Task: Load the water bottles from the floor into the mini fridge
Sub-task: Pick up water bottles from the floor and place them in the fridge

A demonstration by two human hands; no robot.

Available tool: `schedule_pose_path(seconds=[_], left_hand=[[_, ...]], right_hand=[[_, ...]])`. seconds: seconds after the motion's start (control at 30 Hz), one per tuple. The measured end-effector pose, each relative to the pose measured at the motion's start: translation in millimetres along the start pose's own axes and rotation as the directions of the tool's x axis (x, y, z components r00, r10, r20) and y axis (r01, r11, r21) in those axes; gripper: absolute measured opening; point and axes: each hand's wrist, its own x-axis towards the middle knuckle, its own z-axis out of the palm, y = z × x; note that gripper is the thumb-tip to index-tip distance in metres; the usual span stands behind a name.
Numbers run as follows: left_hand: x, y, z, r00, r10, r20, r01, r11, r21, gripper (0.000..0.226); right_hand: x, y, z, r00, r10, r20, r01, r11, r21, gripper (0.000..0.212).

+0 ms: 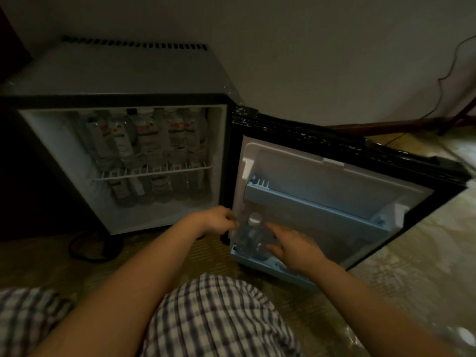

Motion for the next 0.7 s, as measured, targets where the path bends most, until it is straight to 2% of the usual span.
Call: schedule_pose_path(seconds=[0.17,0.3,0.43,0.67,0.7], left_hand=[[-43.4,46.7,-23.5,0.995,0.092,-0.029,-0.091,0.995,0.051,0.041],[-82.0,88.8,-16.0,0.978,0.209,0.009,-0.208,0.968,0.141,0.04],[-113.6,127.6,4.2,0.96,0.273,0.068,-0.281,0.934,0.218,0.042],[-131.1,176.6,67.1,0.917,0.386,0.102,-0.398,0.901,0.173,0.04],[-131.6,194.8,92.2,0.904,0.404,0.14,-0.425,0.887,0.179,0.04]], right_hand=[[-42.1,5.4,-32.2,0.996,0.042,-0.074,-0.039,0.998,0.051,0.041],[-81.3,14.7,-56.2,0.993,0.064,-0.102,-0.055,0.995,0.085,0.036],[-127.9,29.6,-76.8,0.989,0.071,-0.13,-0.055,0.99,0.126,0.033],[-214.5,85.0,-74.5,0.97,0.175,-0.167,-0.125,0.953,0.275,0.03],[-243.4,104.0,-66.2,0.955,0.233,-0.182,-0.168,0.935,0.313,0.029]])
